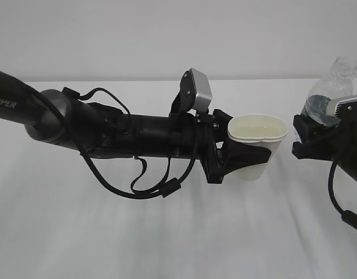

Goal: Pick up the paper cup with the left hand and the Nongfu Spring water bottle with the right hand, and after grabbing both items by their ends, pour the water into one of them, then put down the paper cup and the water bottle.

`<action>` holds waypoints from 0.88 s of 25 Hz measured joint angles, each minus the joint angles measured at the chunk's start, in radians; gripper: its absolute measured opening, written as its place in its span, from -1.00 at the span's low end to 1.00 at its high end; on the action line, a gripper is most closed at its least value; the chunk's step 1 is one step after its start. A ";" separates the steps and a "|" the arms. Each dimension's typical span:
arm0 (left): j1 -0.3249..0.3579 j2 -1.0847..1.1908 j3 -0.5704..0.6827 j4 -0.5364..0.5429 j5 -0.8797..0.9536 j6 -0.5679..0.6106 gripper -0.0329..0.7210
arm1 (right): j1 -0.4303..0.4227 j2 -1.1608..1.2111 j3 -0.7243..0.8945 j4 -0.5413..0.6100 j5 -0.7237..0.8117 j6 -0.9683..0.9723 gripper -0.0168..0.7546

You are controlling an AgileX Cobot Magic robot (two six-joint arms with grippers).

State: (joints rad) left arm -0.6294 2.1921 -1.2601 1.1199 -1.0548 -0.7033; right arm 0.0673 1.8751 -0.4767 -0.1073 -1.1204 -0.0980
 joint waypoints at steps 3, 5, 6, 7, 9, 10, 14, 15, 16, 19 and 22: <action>0.012 0.000 0.000 -0.008 0.000 0.001 0.19 | 0.000 0.047 0.000 0.015 -0.002 0.021 0.12; 0.021 0.000 0.000 -0.011 0.000 0.003 0.19 | 0.000 0.064 -0.002 0.021 -0.002 0.025 0.12; 0.026 0.000 0.000 -0.012 0.000 0.002 0.19 | 0.000 0.069 -0.004 0.023 -0.002 0.028 0.12; 0.031 0.000 0.000 -0.012 0.000 0.002 0.19 | 0.000 0.073 -0.009 0.025 -0.002 0.028 0.12; 0.041 0.000 0.000 -0.012 0.000 0.002 0.19 | 0.000 0.077 -0.015 0.028 -0.002 0.036 0.12; 0.047 0.000 0.000 -0.012 0.002 0.002 0.19 | 0.000 0.077 -0.017 0.031 -0.002 0.041 0.12; 0.062 0.000 0.000 -0.010 0.004 0.002 0.19 | 0.000 0.077 -0.029 0.040 -0.002 0.062 0.12; 0.064 0.000 0.000 -0.010 0.007 0.002 0.19 | 0.000 0.077 -0.036 0.046 -0.002 0.068 0.12; 0.065 0.000 0.000 -0.008 0.006 0.002 0.19 | 0.000 0.077 -0.044 0.051 -0.002 0.071 0.12; 0.066 0.000 0.000 -0.006 0.006 0.002 0.19 | 0.000 0.077 -0.073 0.063 -0.002 0.078 0.12; 0.066 0.000 0.000 -0.004 0.006 0.002 0.19 | 0.000 0.077 -0.105 0.063 0.008 0.080 0.12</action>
State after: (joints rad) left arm -0.5629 2.1921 -1.2601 1.1160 -1.0484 -0.7010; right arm 0.0673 1.9523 -0.5816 -0.0448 -1.1122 -0.0184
